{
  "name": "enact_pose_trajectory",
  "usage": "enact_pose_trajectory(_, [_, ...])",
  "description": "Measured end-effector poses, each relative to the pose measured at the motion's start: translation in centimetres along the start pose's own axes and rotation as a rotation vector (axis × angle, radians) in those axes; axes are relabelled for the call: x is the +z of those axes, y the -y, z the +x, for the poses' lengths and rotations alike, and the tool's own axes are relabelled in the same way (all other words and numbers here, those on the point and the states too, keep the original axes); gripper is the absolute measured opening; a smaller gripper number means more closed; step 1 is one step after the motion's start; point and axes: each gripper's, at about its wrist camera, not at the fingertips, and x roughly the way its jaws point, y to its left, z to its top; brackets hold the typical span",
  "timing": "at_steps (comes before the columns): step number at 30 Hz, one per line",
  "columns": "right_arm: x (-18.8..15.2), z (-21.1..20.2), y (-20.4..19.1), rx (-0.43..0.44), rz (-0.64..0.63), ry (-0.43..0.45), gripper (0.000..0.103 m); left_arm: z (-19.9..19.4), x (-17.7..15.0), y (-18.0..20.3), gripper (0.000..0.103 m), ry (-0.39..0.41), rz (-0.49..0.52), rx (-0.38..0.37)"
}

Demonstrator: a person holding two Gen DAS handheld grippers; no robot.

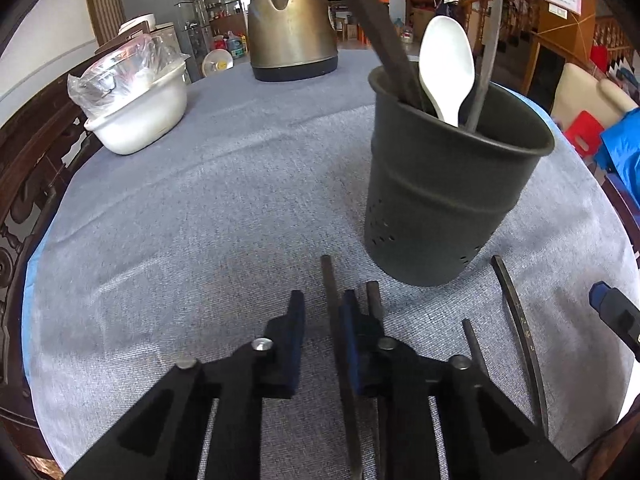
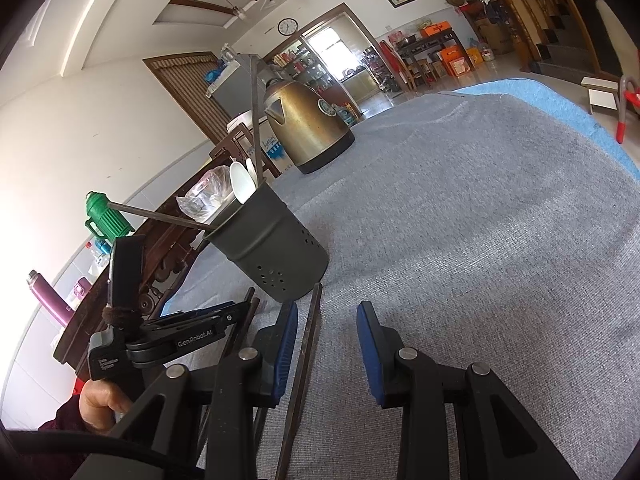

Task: Organize utensils
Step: 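Close the left gripper on a dark chopstick while the right gripper grasps another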

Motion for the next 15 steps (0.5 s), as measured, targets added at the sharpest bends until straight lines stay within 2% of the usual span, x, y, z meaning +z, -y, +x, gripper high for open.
enact_pose_trajectory(4, [0.0,0.2,0.1,-0.003,0.003,-0.005,0.034,-0.3,-0.3,0.0,0.01,0.006,0.004,0.004])
enact_pose_trajectory(15, [0.0,0.5,0.0,-0.013,-0.001,-0.017,0.034,-0.9,-0.5,-1.7,0.011,-0.019,-0.003,0.003])
